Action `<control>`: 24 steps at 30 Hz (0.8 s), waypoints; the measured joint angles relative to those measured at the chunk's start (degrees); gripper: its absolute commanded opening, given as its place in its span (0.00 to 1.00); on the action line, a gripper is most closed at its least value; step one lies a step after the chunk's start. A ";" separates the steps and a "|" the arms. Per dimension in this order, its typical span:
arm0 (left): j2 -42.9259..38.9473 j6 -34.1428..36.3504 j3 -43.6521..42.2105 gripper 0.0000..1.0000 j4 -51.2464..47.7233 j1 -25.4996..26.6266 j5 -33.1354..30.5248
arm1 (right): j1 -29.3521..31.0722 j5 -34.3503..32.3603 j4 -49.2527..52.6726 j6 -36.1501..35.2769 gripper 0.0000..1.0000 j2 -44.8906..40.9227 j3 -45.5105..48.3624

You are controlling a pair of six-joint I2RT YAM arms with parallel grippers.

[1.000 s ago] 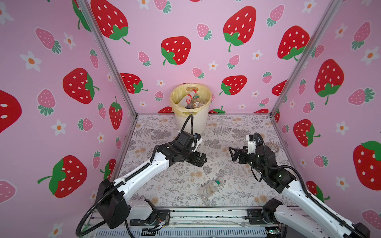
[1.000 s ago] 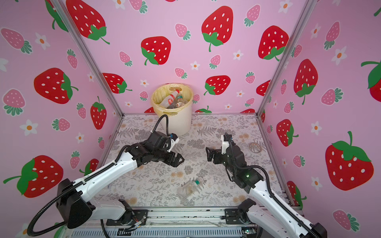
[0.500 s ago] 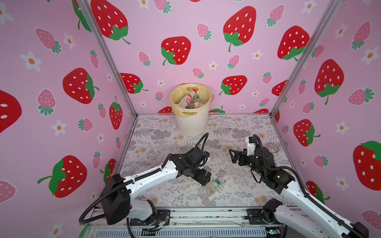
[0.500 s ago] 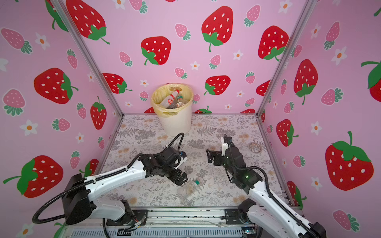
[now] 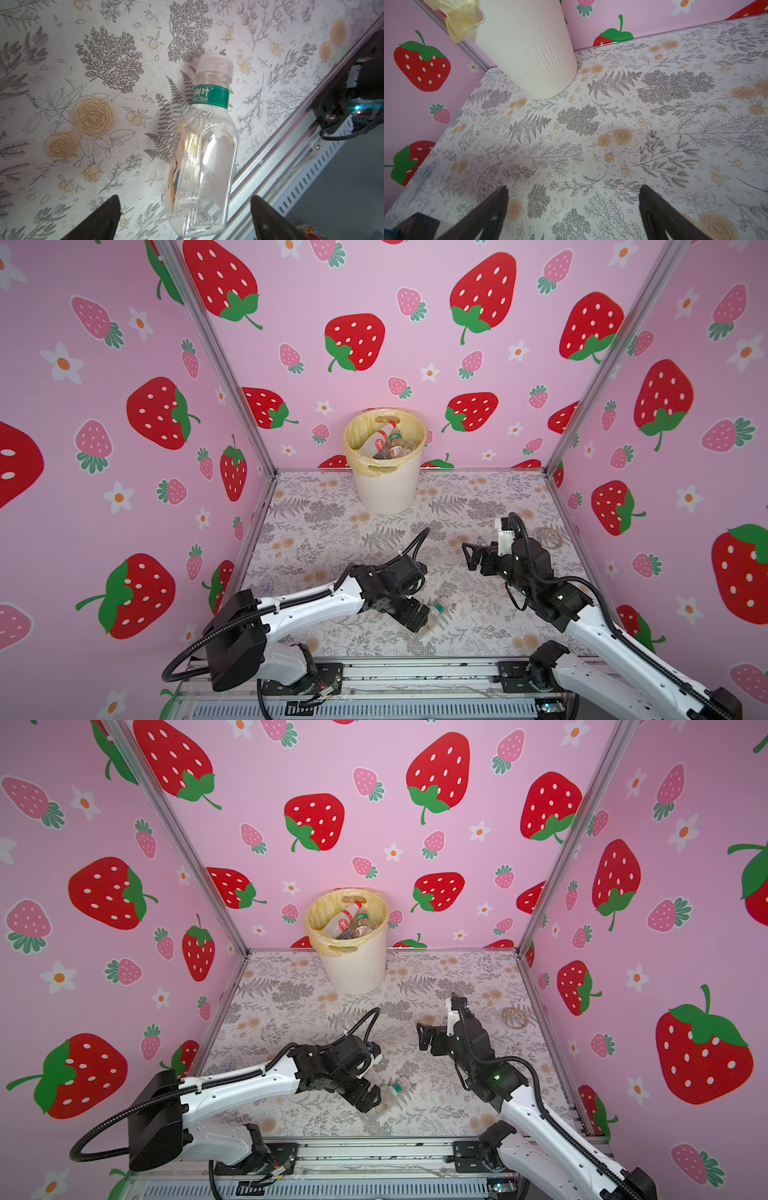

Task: Throw the plastic bottles in the bin
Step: 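Close the left gripper on the green-capped bottle and lift it upright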

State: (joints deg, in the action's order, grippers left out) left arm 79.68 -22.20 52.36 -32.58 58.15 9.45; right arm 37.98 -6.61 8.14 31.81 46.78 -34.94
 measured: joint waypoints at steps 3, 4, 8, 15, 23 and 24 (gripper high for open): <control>0.50 -1.01 -1.27 0.99 1.11 0.66 0.17 | 0.00 -0.24 0.00 0.04 0.99 -0.11 0.09; 0.79 -1.40 -1.64 0.99 1.27 0.90 0.20 | 0.00 -0.31 0.00 0.07 0.99 -0.13 0.09; 1.84 -2.19 -2.29 0.99 1.60 1.68 0.02 | 0.00 -0.44 -0.02 0.11 0.99 -0.28 0.42; 4.81 -2.21 -2.29 0.98 1.44 4.11 -1.46 | 0.00 -0.44 -0.02 0.13 0.99 -0.26 0.72; 8.28 -1.86 -2.03 0.87 0.81 6.01 -3.06 | 0.00 -0.44 -0.02 0.24 0.99 -0.26 0.74; 8.48 -1.90 -1.97 0.86 0.66 6.01 -3.10 | 0.00 -0.44 -0.04 0.31 0.99 -0.26 0.76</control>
State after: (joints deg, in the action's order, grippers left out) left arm 88.16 -24.10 50.39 -31.92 64.16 6.35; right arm 37.98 -7.05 8.10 32.12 46.52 -34.17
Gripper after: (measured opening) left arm 0.877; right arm 0.994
